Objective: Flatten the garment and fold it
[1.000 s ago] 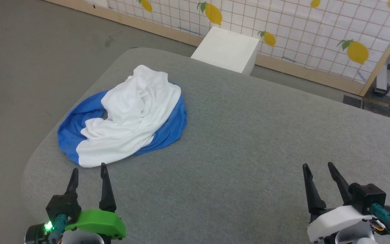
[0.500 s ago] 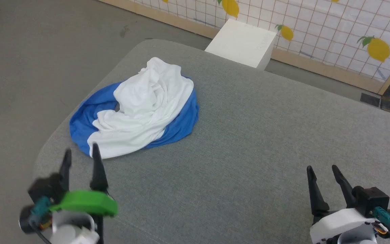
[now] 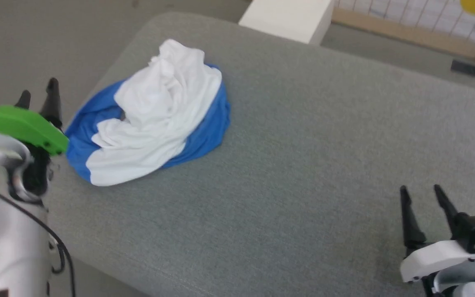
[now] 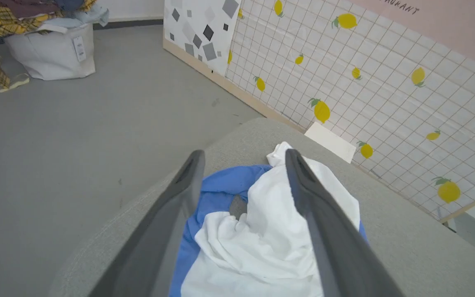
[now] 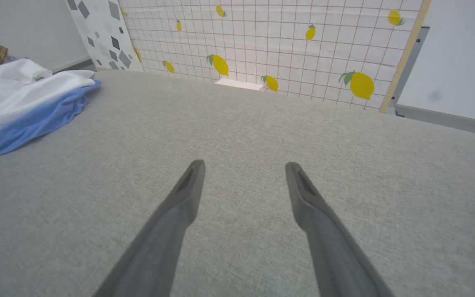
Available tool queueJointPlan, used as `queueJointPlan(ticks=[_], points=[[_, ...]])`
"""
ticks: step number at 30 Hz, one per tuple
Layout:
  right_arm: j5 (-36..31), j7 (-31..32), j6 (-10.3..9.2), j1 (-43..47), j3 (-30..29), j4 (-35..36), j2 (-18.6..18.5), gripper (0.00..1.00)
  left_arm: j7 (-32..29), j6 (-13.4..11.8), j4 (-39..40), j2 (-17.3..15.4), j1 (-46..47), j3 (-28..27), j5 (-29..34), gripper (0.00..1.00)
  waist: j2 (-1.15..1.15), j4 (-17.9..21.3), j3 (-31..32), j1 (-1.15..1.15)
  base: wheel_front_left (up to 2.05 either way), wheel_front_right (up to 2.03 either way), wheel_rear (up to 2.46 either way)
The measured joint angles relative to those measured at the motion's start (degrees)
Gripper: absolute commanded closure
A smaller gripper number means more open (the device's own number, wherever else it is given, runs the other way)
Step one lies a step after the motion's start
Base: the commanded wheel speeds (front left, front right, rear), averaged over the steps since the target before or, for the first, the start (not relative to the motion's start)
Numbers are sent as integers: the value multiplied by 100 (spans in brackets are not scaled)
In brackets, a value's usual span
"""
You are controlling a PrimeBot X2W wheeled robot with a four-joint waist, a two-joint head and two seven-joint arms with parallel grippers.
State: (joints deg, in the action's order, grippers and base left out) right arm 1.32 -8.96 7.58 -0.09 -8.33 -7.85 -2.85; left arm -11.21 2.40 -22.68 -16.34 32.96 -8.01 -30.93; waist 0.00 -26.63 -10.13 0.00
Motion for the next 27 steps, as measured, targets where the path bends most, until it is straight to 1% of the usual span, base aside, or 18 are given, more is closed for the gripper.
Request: queueJointPlan(ticks=[4, 9, 11, 14, 18, 23, 27], points=[[-149, 166, 0, -1, -264, 371, 0, 0, -854, -129, -432, -108, 472, -48, -348, 0, 0, 113, -391, 0, 0, 0, 0], [-339, 346, 0, -4, -550, 827, 1, 0, -1657, -311, -907, -214, 781, -30, -485, 0, 0, 294, -866, 0, 0, 0, 0], [-402, 404, 0, -4, -664, 1004, -1, 0, -2023, -427, -1129, -236, 867, 4, -557, 0, 0, 375, -1062, -1, 0, 0, 0], [-450, 479, 0, -3, -791, 1221, -1, 0, -2455, -499, -1429, -279, 932, 104, -594, 0, 0, 483, -1325, -1, 0, 0, 0], [-450, 547, 0, 5, -916, 1417, -8, 0, -2685, -557, -1653, -287, 973, 202, -594, 0, 0, 601, -1640, -1, 0, 0, 0], [-449, 578, 0, 21, -978, 1592, -8, 0, -2814, -554, -1856, -253, 975, 283, -619, 0, 1, 691, -1926, -1, 0, 0, 0], [-448, 598, 0, 20, -994, 1729, -14, 0, -2862, -397, -1911, -257, 1005, 354, -647, 0, 1, 696, -2059, 0, 0, 0, 0]])
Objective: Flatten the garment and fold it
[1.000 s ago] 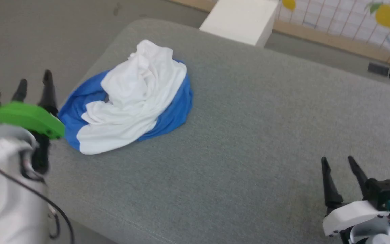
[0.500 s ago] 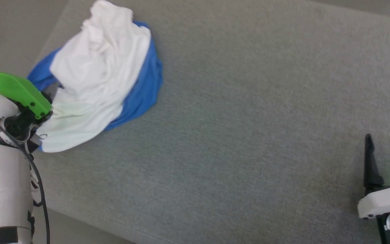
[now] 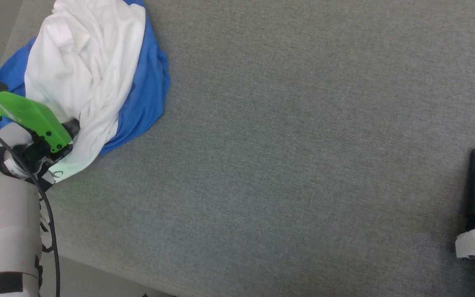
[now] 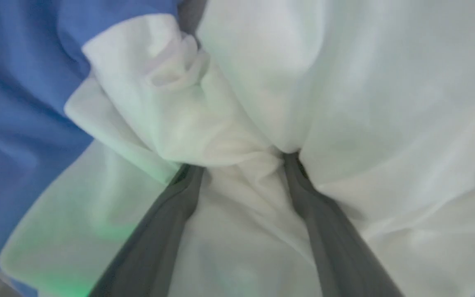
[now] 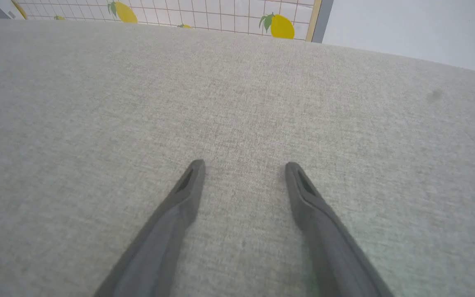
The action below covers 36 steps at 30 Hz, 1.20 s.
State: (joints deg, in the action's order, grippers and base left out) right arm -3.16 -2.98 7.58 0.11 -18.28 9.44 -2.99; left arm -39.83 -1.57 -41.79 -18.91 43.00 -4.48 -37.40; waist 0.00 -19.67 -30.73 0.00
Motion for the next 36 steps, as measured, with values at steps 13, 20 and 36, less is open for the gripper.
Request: queueJointPlan(ticks=[13, 20, 36], points=[[49, -16, -1, -2, 136, -410, -41, 0, 2342, 257, 2, 299, -33, -292, 36, 100, -1, -154, 383, 0, 0, 0, 0], [257, -316, -1, -9, 296, -1106, 10, 0, 2887, 252, 528, 2, 610, -421, 77, 100, 0, -106, 957, 0, 0, 0, 0], [834, -1003, -1, -35, 610, -2673, 13, 0, 2420, 404, 1735, 60, 2940, 448, 358, 100, 0, 737, 2209, 0, 0, 0, 0]])
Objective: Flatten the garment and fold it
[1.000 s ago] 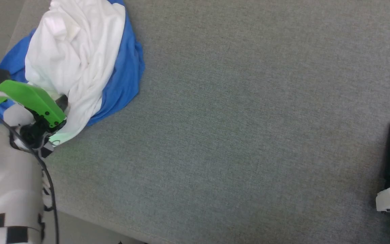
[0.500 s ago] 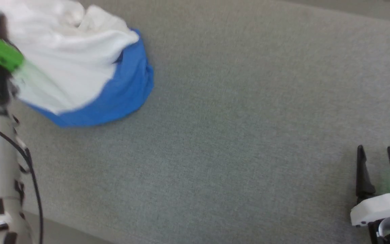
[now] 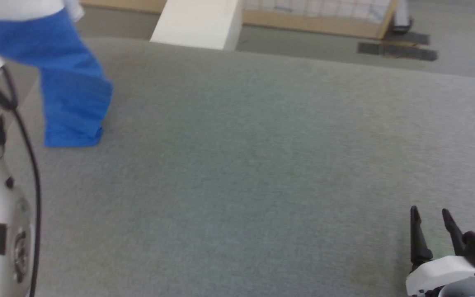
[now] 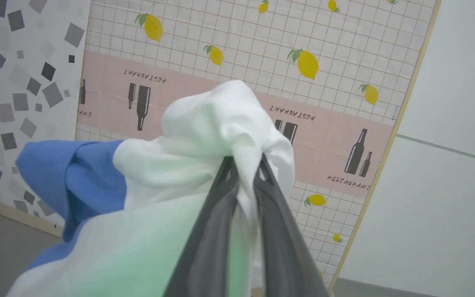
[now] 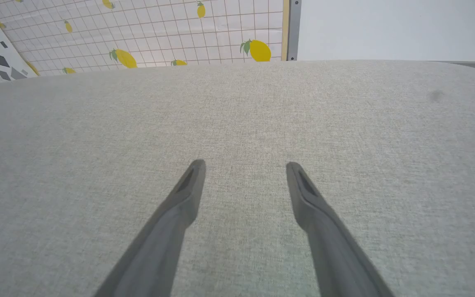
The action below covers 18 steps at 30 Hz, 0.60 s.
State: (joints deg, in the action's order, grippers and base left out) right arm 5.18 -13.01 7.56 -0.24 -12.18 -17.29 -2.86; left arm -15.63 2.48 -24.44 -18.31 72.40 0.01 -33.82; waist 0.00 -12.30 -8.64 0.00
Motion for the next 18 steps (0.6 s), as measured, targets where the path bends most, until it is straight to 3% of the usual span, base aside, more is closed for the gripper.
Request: queueJointPlan(ticks=[9, 11, 12, 18], points=[[113, -116, 1, -9, 141, -424, 0, 0, 120, 151, -310, 608, 755, 296, -140, 100, 0, 684, 428, 0, 0, 0, 0], [112, -123, 1, -9, 137, -468, 0, 0, 127, 151, -380, 810, 886, 272, -325, 100, 0, 825, 495, 0, 0, 0, 0], [112, -149, 1, -9, 124, -509, 0, 0, 124, 158, -481, 1085, 1000, 275, -530, 100, 0, 1023, 577, 0, 0, 0, 0], [108, -164, 1, -10, 51, -516, -2, 0, 134, 257, -598, 1430, 648, 532, -858, 100, 0, 1290, 624, 0, 0, 0, 0]])
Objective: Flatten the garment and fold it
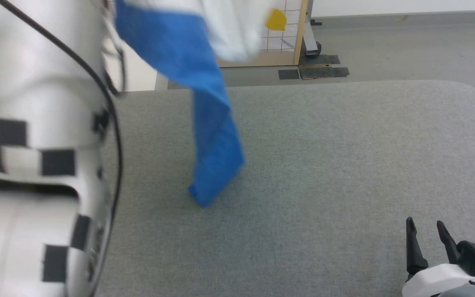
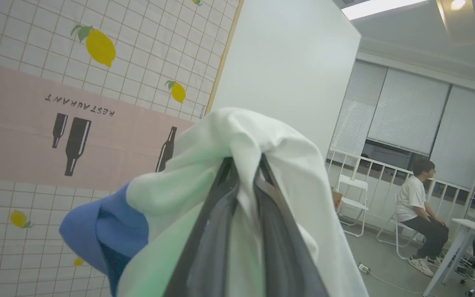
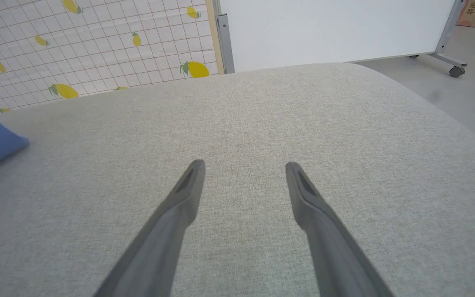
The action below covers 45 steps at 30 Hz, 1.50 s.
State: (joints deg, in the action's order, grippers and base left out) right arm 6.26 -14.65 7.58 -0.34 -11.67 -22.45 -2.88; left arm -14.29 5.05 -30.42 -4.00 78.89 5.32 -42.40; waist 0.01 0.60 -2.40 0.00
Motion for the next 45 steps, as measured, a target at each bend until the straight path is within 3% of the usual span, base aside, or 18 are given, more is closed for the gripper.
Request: queueJointPlan(ticks=[5, 7, 8, 12, 23, 24, 25, 26, 31, 36, 42, 45], points=[[-20, 0, 0, -14, -70, 30, 0, 0, -51, 54, -85, 79, -1000, 597, -281, 100, 0, 1, -101, 0, 0, 0, 0], [-25, 0, 0, -58, -77, 47, 0, 0, -96, 90, -120, 83, -1480, 1023, -285, 100, 0, -14, -154, 0, 0, 0, 0], [-25, 0, 0, -119, -55, 74, 0, 0, -190, 102, -221, 91, -2196, 1678, -327, 100, 0, -16, -233, 0, 0, 0, 0], [-25, -1, -1, -177, -8, 90, 2, 0, -369, 145, -470, 99, -3095, 2542, -294, 100, 0, 8, -339, 0, 0, 0, 0], [-24, -1, 0, -199, -19, 66, 0, 0, -971, 136, -977, 116, -4451, 3807, -599, 100, 0, -16, -467, 0, 0, 0, 0], [-24, -1, 0, -198, -19, 60, 0, 0, -990, 114, -965, 119, -4459, 3824, -664, 100, 0, -36, -462, 0, 0, 0, 0], [-23, -1, 0, -198, -16, 54, 0, 0, -972, 71, -925, 119, -4451, 3813, -714, 66, 0, -59, -454, 0, 0, 0, 0], [-23, -1, 0, -198, -12, 49, 0, 0, -971, 46, -887, 118, -4442, 3796, -768, 0, 0, -76, -444, 0, 0, 0, 0], [-13, -1, 0, -195, -23, 30, 1, 0, -769, -66, -468, 107, -4151, 3207, -1346, 0, 0, -205, -263, 0, 0, 0, 0], [37, -1, 0, -176, 0, 34, 1, 0, -168, -154, -7, -140, -3904, 2434, -1671, 0, 0, -322, -47, 0, 0, 0, 0], [94, 5, 0, -163, 125, 70, 1, 0, 1330, -272, 653, -795, -3990, 1521, -1563, 0, 0, -451, 201, 0, 0, 0, 0], [132, 92, 0, -147, 175, 131, 4, 0, 2075, -450, 1031, -1235, -4372, 1326, -1095, 0, 0, -501, 291, 0, 0, 0, 0]])
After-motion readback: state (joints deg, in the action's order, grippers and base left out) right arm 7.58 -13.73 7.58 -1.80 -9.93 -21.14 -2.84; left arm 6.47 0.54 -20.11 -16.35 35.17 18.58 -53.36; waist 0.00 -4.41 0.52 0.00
